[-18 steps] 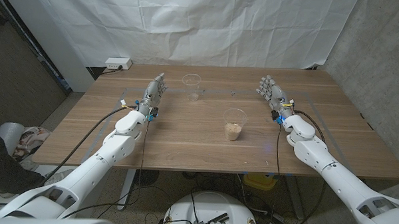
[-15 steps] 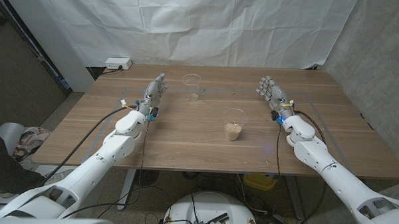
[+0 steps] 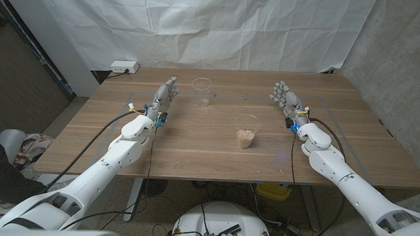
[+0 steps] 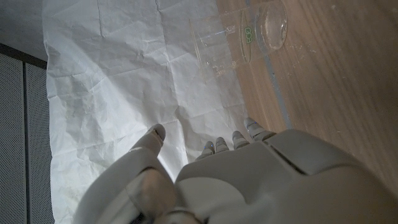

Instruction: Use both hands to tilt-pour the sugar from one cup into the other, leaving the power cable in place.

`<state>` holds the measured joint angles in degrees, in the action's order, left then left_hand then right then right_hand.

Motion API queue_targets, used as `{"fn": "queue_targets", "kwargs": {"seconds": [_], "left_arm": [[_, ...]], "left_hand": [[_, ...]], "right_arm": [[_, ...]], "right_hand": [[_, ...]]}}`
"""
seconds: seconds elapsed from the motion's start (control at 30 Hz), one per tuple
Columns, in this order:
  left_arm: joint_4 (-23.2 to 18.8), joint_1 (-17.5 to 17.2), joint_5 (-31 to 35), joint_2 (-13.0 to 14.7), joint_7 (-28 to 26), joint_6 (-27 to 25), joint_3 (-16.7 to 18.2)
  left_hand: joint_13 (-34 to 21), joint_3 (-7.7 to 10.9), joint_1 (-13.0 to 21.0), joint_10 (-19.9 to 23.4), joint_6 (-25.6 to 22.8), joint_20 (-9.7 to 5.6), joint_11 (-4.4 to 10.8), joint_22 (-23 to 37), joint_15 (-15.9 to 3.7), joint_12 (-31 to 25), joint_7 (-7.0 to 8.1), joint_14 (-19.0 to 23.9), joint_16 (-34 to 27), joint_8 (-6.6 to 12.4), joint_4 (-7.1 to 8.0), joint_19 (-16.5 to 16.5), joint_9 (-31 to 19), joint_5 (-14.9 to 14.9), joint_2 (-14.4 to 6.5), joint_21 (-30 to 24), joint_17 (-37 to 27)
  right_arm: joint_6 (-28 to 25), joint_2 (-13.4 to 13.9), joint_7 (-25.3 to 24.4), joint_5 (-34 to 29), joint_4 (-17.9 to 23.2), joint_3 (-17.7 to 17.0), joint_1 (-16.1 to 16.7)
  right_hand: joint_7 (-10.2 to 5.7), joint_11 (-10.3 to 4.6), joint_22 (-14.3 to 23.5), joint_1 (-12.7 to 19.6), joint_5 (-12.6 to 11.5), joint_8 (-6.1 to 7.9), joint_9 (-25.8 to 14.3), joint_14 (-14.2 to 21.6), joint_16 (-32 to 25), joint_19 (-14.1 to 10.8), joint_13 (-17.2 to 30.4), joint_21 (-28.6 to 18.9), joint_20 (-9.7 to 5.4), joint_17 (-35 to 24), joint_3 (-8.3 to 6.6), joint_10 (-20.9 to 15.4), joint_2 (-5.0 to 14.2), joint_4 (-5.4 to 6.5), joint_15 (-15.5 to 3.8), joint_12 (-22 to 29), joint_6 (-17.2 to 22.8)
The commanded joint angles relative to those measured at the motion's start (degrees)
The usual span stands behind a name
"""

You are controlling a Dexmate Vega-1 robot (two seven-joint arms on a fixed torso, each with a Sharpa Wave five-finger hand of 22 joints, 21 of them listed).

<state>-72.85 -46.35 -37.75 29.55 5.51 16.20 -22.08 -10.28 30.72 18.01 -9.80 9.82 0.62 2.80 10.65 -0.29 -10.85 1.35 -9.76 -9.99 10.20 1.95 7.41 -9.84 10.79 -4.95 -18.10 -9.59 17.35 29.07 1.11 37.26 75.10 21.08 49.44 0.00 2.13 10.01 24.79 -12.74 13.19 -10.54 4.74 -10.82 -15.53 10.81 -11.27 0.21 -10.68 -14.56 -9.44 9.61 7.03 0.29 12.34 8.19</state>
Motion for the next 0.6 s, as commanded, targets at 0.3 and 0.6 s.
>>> {"fn": "queue_targets", "kwargs": {"seconds": [0.3,0.6], "left_arm": [[0.41,3.27,6.86,3.23,1.35,-1.29,-3.32],[-0.48,4.95,11.42,4.93,0.29,-2.43,-5.02]], "left_hand": [[-0.59,-0.75,4.51,-2.11,2.28,3.01,-0.5,0.11,1.27,-0.84,-1.66,1.01,-0.84,1.01,-6.49,-0.54,-0.4,-0.41,4.37,0.9,-0.32],[-0.77,-1.28,7.22,-1.75,3.12,4.03,-2.12,0.09,2.41,-1.11,-3.38,1.68,-0.82,0.88,-9.29,-1.86,-0.48,0.28,6.45,0.95,-0.41]], "right_arm": [[0.84,-0.69,0.63,-0.34,-1.16,0.55,-0.2],[2.82,-1.54,1.95,-0.13,-2.56,0.53,-0.84]], "right_hand": [[0.01,0.34,0.21,0.47,0.18,-0.31,-0.13,0.42,-0.22,-0.28,0.16,-0.36,0.45,-0.06,-0.35,-0.57,-0.57,-0.47,0.37,-0.05,0.63],[0.11,0.45,0.21,0.44,0.26,-0.46,-0.14,0.4,-0.2,-0.27,0.17,-0.37,0.52,-0.04,-0.42,-0.66,-0.69,-0.61,0.39,-0.11,0.64]]}}
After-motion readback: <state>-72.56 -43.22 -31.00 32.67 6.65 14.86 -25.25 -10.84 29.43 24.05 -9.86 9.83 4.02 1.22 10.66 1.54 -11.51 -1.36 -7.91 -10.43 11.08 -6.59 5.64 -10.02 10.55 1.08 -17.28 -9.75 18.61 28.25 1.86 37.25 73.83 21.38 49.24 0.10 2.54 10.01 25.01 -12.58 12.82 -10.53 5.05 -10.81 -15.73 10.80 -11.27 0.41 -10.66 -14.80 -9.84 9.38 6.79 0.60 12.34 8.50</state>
